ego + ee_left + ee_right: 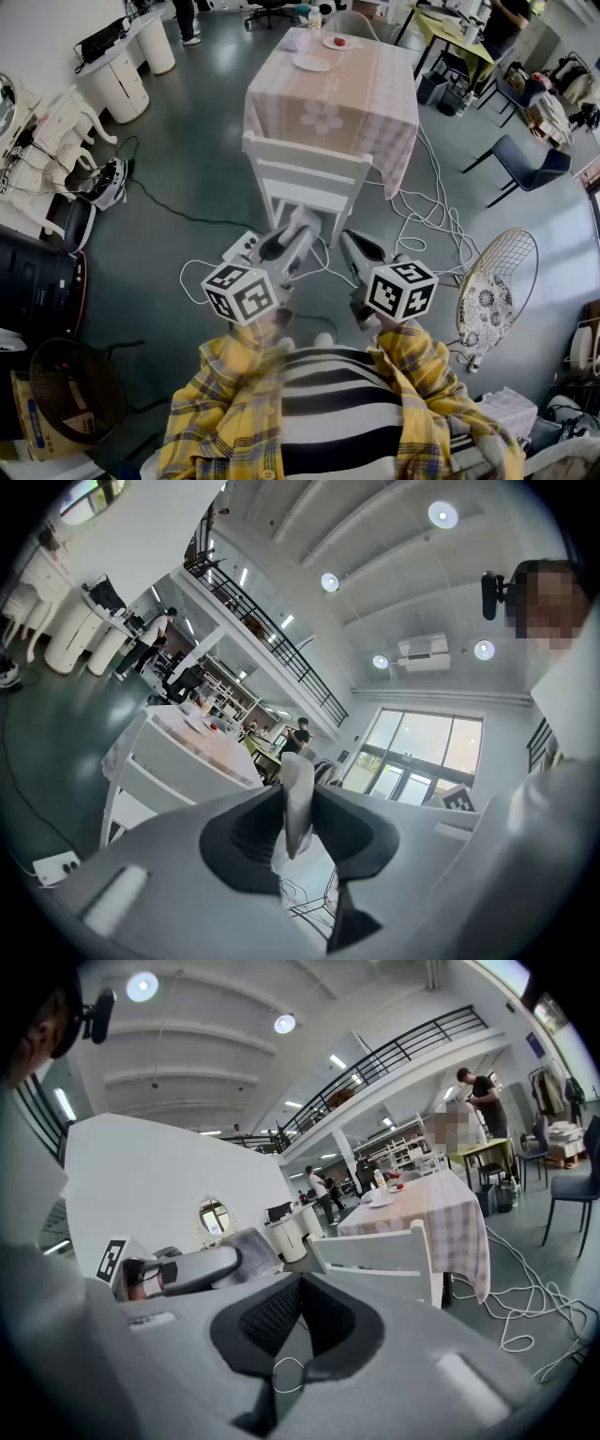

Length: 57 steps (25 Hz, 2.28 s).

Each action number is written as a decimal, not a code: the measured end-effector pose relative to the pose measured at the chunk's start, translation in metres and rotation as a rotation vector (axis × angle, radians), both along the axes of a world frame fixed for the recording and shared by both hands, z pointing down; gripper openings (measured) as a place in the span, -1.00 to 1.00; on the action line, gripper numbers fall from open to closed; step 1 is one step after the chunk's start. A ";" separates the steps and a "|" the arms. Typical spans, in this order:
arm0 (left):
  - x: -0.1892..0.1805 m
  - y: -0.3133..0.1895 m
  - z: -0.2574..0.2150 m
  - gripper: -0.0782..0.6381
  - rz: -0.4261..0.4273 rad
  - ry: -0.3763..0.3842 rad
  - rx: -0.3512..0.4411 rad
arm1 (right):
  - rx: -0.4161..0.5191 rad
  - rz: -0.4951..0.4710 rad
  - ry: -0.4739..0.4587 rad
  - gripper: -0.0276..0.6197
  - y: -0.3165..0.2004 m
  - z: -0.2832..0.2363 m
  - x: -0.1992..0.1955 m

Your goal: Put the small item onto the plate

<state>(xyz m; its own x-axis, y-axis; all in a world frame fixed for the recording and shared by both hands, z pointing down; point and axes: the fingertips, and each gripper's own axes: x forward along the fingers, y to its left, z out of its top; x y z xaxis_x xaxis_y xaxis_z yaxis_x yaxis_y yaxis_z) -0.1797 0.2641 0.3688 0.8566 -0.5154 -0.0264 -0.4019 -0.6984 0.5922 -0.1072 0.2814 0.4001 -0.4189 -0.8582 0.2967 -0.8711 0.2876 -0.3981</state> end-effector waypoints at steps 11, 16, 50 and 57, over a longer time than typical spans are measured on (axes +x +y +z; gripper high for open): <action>0.007 0.006 0.015 -0.54 0.022 -0.019 -0.021 | -0.011 0.006 -0.002 -0.93 0.004 0.011 0.005; 0.009 0.007 0.016 -0.54 0.025 -0.015 -0.031 | -0.015 0.002 0.003 -0.93 0.005 0.010 0.008; 0.103 -0.036 0.033 -0.54 0.055 0.053 -0.117 | -0.054 0.006 -0.015 -0.93 -0.019 0.027 0.092; 0.112 -0.089 0.022 -0.54 0.095 0.085 -0.134 | -0.039 -0.008 0.016 -0.93 -0.081 0.013 0.095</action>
